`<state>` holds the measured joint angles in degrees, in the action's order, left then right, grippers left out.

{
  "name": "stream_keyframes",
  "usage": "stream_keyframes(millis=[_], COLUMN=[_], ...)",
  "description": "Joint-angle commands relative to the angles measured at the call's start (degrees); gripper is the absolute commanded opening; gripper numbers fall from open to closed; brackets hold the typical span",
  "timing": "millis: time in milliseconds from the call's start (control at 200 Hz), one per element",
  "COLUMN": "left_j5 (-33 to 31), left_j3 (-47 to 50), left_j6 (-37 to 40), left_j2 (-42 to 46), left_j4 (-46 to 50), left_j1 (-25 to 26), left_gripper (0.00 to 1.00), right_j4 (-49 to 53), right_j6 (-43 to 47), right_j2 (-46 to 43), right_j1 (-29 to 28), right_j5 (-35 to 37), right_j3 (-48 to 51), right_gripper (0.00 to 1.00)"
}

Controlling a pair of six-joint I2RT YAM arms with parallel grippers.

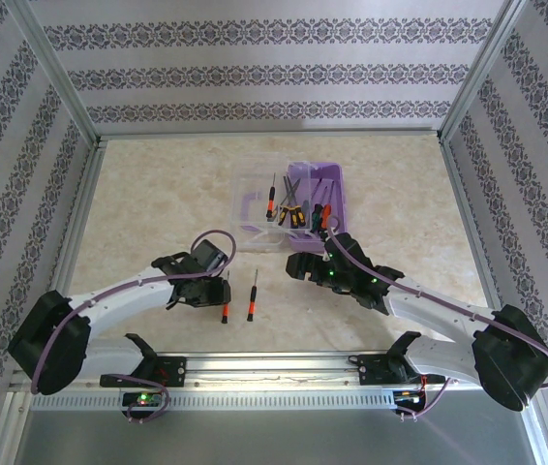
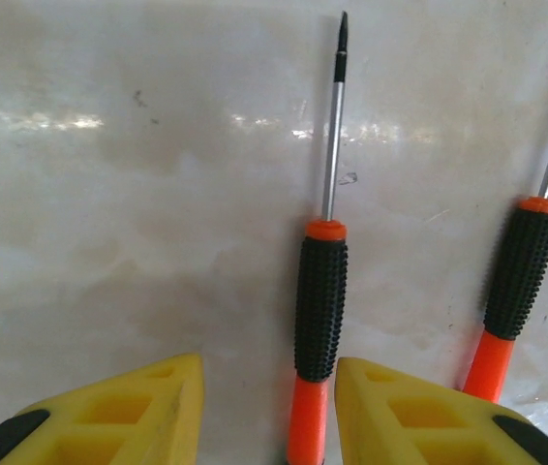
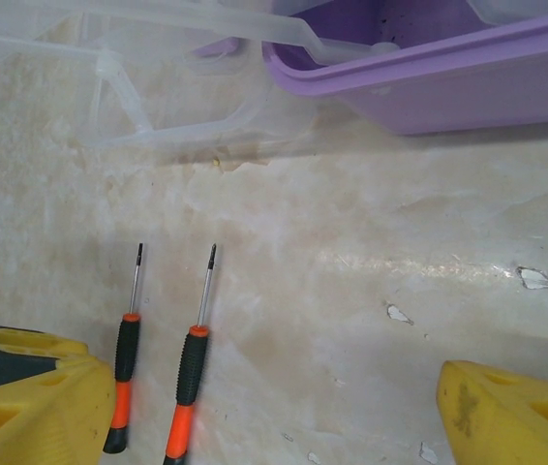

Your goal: Pack the tool kit

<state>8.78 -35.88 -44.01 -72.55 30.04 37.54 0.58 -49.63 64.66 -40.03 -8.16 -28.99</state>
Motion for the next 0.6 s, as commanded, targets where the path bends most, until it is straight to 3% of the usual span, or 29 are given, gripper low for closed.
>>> stream_keyframes(millis=[0, 255, 595], left_j5=[0.3, -0.2, -5.5], left_j3=[-1.6, -1.5, -4.1], left_j6=[-1.1, -1.4, 0.2], left_j2=[-1.7, -4.6, -8.0], left_j4=[-3.5, -4.4, 1.3], left_j1=[1.3, 1.9, 2.4], left_gripper=[0.39, 0.38, 0.28], right_j4=[-0.1, -0.6, -0.7], right_j6=[-0.4, -0.6, -0.5], right_j2=[0.5, 1.0, 1.0], right_j1=[-0.9, -0.8, -0.9], right_j5=[1.7, 0.9, 1.2], right_j3=[-1.2, -0.9, -0.8], right_gripper=[0.86, 0.86, 0.86])
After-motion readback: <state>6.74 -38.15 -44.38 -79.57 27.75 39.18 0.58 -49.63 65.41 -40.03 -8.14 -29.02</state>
